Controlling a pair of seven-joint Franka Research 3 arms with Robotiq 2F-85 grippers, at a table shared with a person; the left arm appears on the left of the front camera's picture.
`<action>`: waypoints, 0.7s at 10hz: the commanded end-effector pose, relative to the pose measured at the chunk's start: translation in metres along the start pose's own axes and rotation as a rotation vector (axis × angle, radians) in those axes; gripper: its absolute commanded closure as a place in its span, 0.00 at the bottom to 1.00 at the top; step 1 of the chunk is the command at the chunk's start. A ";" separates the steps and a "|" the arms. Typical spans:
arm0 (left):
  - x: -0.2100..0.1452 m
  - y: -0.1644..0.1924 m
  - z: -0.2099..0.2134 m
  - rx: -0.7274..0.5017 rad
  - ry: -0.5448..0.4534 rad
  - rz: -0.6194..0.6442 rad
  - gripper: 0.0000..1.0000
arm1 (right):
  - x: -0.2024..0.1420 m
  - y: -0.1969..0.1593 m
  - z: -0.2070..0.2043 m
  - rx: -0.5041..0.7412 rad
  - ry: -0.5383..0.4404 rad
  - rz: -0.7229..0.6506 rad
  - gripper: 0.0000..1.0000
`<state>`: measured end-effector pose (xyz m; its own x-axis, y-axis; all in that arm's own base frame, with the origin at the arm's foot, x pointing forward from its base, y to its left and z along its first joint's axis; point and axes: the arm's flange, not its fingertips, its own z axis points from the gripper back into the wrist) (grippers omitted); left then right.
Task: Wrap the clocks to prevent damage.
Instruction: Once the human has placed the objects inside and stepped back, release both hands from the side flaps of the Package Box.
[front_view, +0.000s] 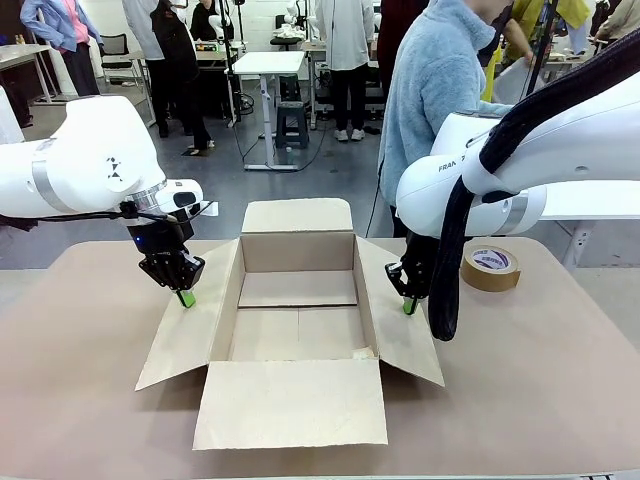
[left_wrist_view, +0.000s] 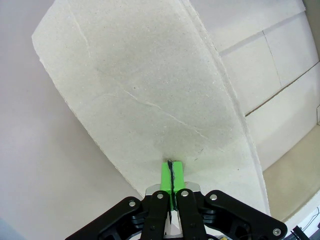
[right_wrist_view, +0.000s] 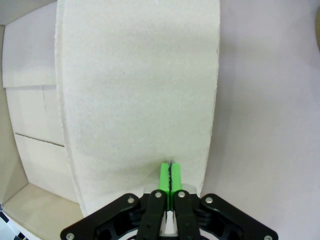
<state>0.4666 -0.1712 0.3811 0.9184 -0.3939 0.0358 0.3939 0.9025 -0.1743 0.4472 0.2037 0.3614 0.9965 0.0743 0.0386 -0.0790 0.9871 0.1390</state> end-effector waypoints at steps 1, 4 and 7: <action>0.001 0.001 0.000 0.021 -0.009 0.015 1.00 | 0.000 0.001 -0.001 -0.006 -0.001 -0.015 1.00; 0.001 0.001 0.000 0.021 -0.009 0.015 1.00 | 0.000 0.001 -0.001 -0.006 -0.001 -0.015 1.00; 0.001 0.001 0.000 0.021 -0.009 0.015 1.00 | 0.000 0.001 -0.001 -0.006 -0.001 -0.015 1.00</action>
<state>0.4666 -0.1712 0.3811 0.9184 -0.3939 0.0358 0.3939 0.9025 -0.1743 0.4472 0.2037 0.3614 0.9965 0.0743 0.0386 -0.0790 0.9871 0.1390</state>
